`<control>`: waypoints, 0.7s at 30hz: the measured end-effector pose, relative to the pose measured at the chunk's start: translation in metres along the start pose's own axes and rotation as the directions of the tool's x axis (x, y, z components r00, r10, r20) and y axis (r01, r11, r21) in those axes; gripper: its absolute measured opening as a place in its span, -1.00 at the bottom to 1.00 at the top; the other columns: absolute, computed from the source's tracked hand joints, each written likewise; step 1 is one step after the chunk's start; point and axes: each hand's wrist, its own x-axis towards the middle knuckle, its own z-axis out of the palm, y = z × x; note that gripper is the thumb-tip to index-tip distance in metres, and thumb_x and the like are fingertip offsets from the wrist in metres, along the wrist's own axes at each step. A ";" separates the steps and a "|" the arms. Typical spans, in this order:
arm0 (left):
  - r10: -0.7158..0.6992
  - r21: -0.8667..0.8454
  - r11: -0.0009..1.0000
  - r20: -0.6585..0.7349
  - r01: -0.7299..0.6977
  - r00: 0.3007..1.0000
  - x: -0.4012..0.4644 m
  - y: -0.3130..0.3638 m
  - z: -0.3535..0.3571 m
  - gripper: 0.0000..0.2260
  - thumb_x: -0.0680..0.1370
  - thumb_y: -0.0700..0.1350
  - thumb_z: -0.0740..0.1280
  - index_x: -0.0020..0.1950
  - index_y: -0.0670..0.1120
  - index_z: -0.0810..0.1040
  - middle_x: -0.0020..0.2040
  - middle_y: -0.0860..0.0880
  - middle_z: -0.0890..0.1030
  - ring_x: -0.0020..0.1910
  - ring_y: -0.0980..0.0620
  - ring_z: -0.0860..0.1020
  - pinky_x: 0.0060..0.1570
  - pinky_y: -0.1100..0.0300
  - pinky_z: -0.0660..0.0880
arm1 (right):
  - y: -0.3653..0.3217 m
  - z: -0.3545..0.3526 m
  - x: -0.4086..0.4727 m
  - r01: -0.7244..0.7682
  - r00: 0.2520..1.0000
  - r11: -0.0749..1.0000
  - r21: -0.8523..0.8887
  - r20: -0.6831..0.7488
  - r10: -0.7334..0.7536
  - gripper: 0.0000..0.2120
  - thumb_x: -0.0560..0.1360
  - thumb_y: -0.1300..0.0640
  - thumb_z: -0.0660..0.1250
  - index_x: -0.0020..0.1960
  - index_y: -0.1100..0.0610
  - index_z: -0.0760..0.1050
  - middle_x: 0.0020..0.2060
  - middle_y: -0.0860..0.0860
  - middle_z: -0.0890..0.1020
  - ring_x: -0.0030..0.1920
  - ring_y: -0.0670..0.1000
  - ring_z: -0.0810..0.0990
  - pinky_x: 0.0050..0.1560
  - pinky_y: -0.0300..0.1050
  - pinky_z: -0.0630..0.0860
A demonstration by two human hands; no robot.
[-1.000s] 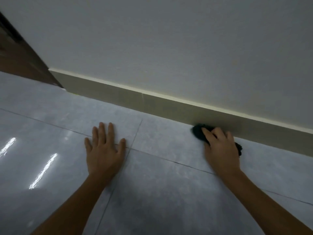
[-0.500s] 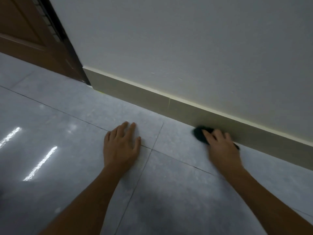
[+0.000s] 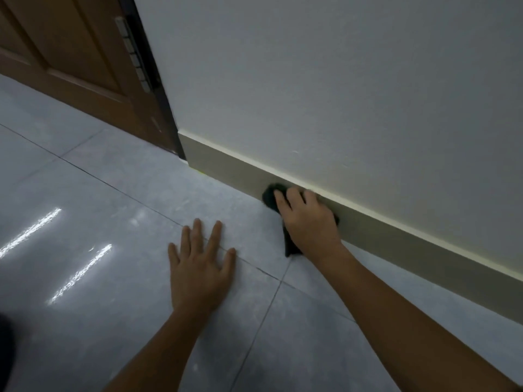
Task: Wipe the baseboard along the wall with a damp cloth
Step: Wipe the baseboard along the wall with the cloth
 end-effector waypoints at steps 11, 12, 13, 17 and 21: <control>-0.024 -0.002 1.000 -0.034 0.024 0.999 0.003 0.000 0.001 -0.40 0.52 0.31 -0.20 0.53 0.15 -0.16 0.56 -0.05 -0.16 0.52 -0.06 -0.23 0.44 -0.08 -0.26 | -0.024 0.008 -0.016 -0.257 0.939 0.940 0.226 0.290 0.187 -0.63 0.39 0.05 0.45 0.18 0.10 0.58 -0.06 0.13 0.56 -0.19 0.10 0.51 -0.41 -0.12 0.54; -0.014 -0.011 1.000 -0.029 0.013 0.999 -0.001 0.002 0.001 -0.39 0.51 0.31 -0.21 0.53 0.15 -0.16 0.56 -0.05 -0.16 0.52 -0.06 -0.23 0.45 -0.08 -0.26 | -0.024 0.002 -0.023 -0.308 0.921 0.923 0.230 0.315 0.229 -0.63 0.40 0.03 0.44 0.19 0.07 0.57 -0.01 0.13 0.56 -0.16 0.11 0.51 -0.37 -0.09 0.57; -0.008 -0.016 1.000 -0.019 0.008 1.000 -0.003 0.005 0.000 -0.38 0.49 0.31 -0.23 0.53 0.14 -0.15 0.56 -0.06 -0.15 0.52 -0.07 -0.22 0.45 -0.08 -0.25 | -0.024 -0.001 -0.030 -0.359 0.902 0.907 0.221 0.332 0.276 -0.63 0.41 0.04 0.44 0.21 0.04 0.56 0.04 0.12 0.55 -0.14 0.12 0.50 -0.33 -0.06 0.58; 0.016 -0.029 0.999 -0.007 -0.016 1.000 0.001 -0.001 -0.007 -0.34 0.44 0.34 -0.22 0.53 0.17 -0.04 0.57 -0.04 -0.03 0.53 -0.09 -0.08 0.45 -0.06 -0.12 | -0.033 -0.005 -0.042 -0.521 0.802 0.838 0.162 0.430 0.415 -0.52 0.43 0.26 0.41 0.32 0.04 0.49 0.15 0.18 0.52 -0.17 0.17 0.49 -0.28 -0.02 0.51; 0.111 0.013 0.994 -0.042 -0.111 0.993 0.019 -0.031 -0.025 -0.37 0.44 0.28 -0.13 0.49 0.13 0.16 0.52 0.01 0.21 0.47 -0.02 0.19 0.39 0.03 0.10 | -0.030 0.005 -0.025 -0.271 0.934 0.958 0.092 0.266 0.238 -0.40 0.13 0.46 0.51 0.17 0.24 0.61 -0.20 0.27 0.58 -0.46 0.14 0.43 -0.50 -0.07 0.47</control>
